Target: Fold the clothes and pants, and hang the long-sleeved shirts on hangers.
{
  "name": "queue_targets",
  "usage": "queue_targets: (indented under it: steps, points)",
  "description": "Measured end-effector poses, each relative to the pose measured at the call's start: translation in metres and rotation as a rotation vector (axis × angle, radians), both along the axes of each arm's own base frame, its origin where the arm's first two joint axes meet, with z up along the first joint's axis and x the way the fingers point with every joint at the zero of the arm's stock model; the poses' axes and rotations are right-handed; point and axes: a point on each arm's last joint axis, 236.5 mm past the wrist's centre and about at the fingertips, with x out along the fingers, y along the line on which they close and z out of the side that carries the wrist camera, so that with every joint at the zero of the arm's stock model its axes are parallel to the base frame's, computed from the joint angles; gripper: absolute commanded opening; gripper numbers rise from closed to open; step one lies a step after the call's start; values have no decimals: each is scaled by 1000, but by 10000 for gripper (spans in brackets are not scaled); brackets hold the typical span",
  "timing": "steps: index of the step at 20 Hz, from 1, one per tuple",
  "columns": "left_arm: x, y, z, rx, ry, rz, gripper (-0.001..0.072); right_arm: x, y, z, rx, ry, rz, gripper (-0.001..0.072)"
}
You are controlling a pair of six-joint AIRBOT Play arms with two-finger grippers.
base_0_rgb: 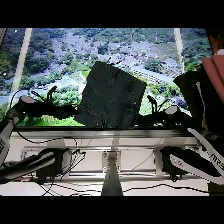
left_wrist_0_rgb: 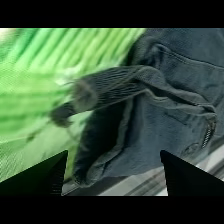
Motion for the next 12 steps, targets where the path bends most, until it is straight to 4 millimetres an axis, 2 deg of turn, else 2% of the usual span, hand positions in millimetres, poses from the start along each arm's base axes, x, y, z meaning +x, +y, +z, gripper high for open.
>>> queue_targets:
  steps: [1, 2, 4, 5, 9, 11, 12]
  points:
    - [-3, -5, -2, -14, 10, -15, 596, 0, 0, 0, -1, -2, -1, 48]
    - [-5, -10, -3, -28, 18, -28, 467, 0, 0, 0, -1, -2, 0, 48]
    - [-10, -10, -12, -12, 30, -59, 154, 0, 0, 0, 0, -2, 0, 43]
    - [-13, -8, -16, 1, 36, -78, 52, 1, 0, 0, 1, -3, 0, 41]
    - [-13, -9, -17, 0, 37, -106, 50, 9, 1, 6, -2, -41, 30, 40]
    - [-3, -2, -12, 32, -6, -134, 49, 20, 8, 21, 25, -80, 67, 40]
    - [9, 5, -8, 71, -56, -141, 49, 28, 13, 32, 46, -104, 86, 40]
